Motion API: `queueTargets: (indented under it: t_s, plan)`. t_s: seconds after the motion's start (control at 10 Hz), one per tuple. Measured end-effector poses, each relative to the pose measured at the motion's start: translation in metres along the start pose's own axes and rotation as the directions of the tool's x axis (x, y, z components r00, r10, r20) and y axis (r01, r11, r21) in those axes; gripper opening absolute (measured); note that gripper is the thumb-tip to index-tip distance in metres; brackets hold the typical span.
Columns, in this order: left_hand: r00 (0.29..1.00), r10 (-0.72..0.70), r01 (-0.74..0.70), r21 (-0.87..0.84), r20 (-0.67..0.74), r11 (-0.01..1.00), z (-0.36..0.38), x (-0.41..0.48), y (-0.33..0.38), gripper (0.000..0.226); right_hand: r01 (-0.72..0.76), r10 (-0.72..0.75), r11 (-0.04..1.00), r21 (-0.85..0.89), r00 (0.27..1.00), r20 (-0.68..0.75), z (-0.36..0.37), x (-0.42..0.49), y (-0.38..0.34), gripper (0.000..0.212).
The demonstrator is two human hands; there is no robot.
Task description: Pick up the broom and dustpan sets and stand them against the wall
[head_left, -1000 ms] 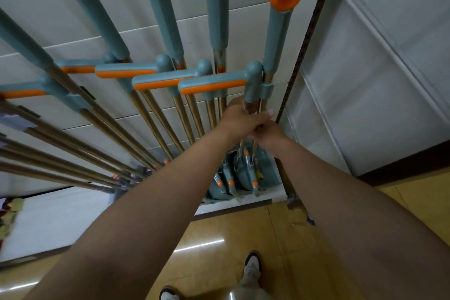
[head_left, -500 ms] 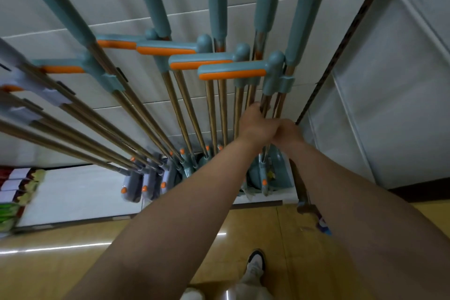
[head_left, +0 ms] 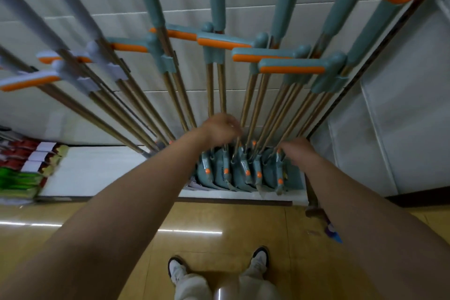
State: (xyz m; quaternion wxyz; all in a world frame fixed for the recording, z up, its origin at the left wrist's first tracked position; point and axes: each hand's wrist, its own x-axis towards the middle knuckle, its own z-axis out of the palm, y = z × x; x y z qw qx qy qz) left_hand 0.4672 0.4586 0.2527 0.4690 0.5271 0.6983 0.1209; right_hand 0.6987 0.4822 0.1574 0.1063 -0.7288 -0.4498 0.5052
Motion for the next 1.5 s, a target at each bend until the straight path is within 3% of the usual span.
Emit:
queueTargets:
  t_s: [0.1, 0.3, 0.4, 0.5, 0.6, 0.8, 0.9, 1.0, 1.1, 1.5]
  plan:
    - [0.996, -0.078, 0.080, 0.040, -0.051, 0.996, -0.033, -0.012, -0.042, 0.011, -0.016, 0.016, 1.000, -0.009, 0.999, 0.035, 0.012, -0.010, -0.014, 0.027]
    - [0.935, -0.165, 0.177, 0.008, -0.314, 0.984, -0.106, -0.050, -0.133, 0.017, 0.151, -0.151, 0.989, 0.005, 0.984, 0.095, 0.079, -0.044, -0.071, 0.007]
    - [0.851, -0.224, 0.192, -0.114, -0.476, 0.975, -0.137, -0.070, -0.168, 0.016, 0.262, -0.267, 0.963, 0.071, 0.960, 0.089, 0.115, -0.066, -0.102, 0.008]
    - [0.703, -0.318, 0.192, -0.261, -0.636, 0.946, -0.169, -0.080, -0.199, 0.029, 0.351, -0.355, 0.934, 0.062, 0.931, 0.081, 0.143, -0.081, -0.128, 0.021]
    - [0.625, -0.377, 0.127, -0.387, -0.683, 0.913, -0.189, -0.082, -0.210, 0.049, 0.400, -0.402, 0.915, 0.054, 0.915, 0.035, 0.156, -0.088, -0.143, 0.030]
    - [0.567, -0.412, -0.008, -0.505, -0.713, 0.863, -0.228, -0.080, -0.219, 0.089, 0.519, -0.515, 0.855, -0.026, 0.853, 0.086, 0.194, -0.102, -0.182, 0.051]
    - [0.654, -0.318, -0.141, -0.523, -0.687, 0.841, -0.243, -0.076, -0.236, 0.080, 0.537, -0.537, 0.844, 0.001, 0.844, 0.024, 0.220, -0.107, -0.209, 0.071]
    - [0.702, -0.247, -0.208, -0.524, -0.668, 0.826, -0.250, -0.075, -0.244, 0.071, 0.515, -0.515, 0.857, -0.020, 0.853, -0.080, 0.230, -0.108, -0.219, 0.072]
    - [0.711, -0.234, -0.229, -0.533, -0.663, 0.815, -0.256, -0.073, -0.247, 0.069, 0.485, -0.486, 0.873, -0.050, 0.859, -0.161, 0.232, -0.108, -0.218, 0.068]
    - [0.703, -0.287, -0.145, -0.526, -0.651, 0.838, -0.252, -0.076, -0.231, 0.059, 0.506, -0.497, 0.860, 0.058, 0.859, -0.119, 0.212, -0.127, -0.201, 0.052]
